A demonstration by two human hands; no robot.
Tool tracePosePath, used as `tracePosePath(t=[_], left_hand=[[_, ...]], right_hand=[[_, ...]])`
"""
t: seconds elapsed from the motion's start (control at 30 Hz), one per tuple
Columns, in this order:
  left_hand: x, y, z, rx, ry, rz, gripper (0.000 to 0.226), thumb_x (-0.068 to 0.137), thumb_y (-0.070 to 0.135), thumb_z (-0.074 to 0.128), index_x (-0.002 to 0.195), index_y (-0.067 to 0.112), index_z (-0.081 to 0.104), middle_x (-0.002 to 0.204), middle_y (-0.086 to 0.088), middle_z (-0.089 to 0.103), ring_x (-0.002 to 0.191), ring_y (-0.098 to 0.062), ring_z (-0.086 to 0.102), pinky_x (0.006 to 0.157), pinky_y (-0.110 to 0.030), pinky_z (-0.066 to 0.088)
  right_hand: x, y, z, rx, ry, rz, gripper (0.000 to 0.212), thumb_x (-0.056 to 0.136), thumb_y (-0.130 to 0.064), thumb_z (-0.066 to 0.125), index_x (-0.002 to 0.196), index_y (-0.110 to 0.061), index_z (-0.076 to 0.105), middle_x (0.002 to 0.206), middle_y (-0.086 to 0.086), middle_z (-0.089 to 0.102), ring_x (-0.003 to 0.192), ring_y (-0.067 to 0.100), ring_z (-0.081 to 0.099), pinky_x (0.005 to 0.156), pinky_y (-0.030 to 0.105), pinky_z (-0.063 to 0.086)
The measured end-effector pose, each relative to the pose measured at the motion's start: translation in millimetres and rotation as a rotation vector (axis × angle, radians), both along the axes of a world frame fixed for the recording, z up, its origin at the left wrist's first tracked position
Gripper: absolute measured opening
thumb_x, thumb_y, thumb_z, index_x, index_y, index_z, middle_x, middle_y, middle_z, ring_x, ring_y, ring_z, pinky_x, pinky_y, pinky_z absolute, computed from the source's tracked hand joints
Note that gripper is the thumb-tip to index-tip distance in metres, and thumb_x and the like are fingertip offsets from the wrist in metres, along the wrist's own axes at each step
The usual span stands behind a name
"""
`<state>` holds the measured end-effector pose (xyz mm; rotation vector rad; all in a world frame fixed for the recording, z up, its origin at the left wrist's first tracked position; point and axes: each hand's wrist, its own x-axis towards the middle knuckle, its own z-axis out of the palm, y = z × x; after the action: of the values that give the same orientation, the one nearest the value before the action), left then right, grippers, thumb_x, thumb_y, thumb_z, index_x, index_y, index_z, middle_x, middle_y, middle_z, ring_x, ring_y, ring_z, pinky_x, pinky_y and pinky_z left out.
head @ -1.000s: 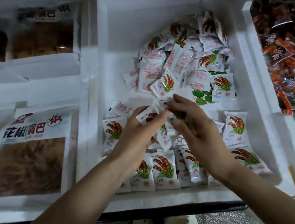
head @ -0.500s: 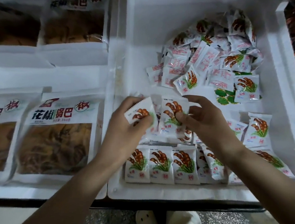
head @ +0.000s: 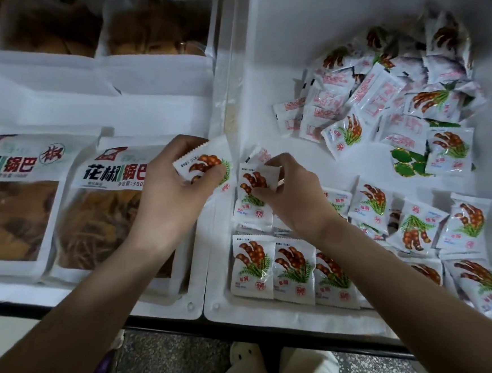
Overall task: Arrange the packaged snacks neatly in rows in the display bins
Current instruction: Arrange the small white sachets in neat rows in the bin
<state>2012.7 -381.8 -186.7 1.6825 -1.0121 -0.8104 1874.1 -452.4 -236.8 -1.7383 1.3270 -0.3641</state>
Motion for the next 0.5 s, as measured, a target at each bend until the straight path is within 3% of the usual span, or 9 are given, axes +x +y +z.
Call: tracePosePath(t=[0.1,0.23,0.37,0.43,0.5], left_hand=[[-2,1,-3,0.018,-0.005,-0.004,0.024,0.082,0.003,0.068,0.087,0.025,0.060,0.083,0.008,0.068,0.079,-0.005,0.066,0.074,-0.019,0.053],[-4,0,-5,0.035,0.006,-0.006,0.022,0.081,0.004,0.069,0.088,0.023,0.059,0.084,0.006,0.068,0.078,-0.005,0.067,0.071,-0.019,0.054],[-9,-2,-8,0.053,0.032,-0.005,0.020,0.081,0.006,0.069,0.092,0.019,0.060,0.088,0.004,0.069,0.081,-0.006,0.068,0.072,-0.021,0.055],[-12,-3,-10,0.081,0.050,-0.027,0.021,0.081,0.008,0.069,0.099,0.014,0.060,0.093,0.000,0.070,0.085,-0.008,0.068,0.075,-0.025,0.056],[-19,-4,-10,0.113,0.070,-0.075,0.021,0.085,0.011,0.065,0.105,0.014,0.060,0.096,0.002,0.070,0.086,-0.007,0.068,0.075,-0.023,0.056]], right_hand=[[-3,-1,2,0.034,0.059,0.090,0.039,0.087,-0.022,0.065,0.123,-0.016,0.052,0.103,0.004,0.064,0.078,0.019,0.061,0.075,0.028,0.051],[-4,3,-1,0.014,0.061,0.128,0.043,0.087,-0.022,0.065,0.128,-0.019,0.052,0.114,0.004,0.057,0.089,0.018,0.059,0.078,0.024,0.045],[-9,8,-2,-0.178,0.147,0.137,0.052,0.084,-0.028,0.067,0.132,-0.021,0.047,0.123,0.002,0.045,0.106,0.021,0.054,0.093,0.034,0.046],[-17,8,5,-0.238,0.036,0.089,0.049,0.087,-0.026,0.063,0.132,-0.019,0.045,0.127,0.002,0.044,0.107,0.014,0.052,0.095,0.028,0.046],[-25,9,18,-0.185,-0.158,0.036,0.036,0.092,-0.026,0.056,0.126,-0.020,0.049,0.119,-0.003,0.052,0.094,0.005,0.056,0.083,0.015,0.048]])
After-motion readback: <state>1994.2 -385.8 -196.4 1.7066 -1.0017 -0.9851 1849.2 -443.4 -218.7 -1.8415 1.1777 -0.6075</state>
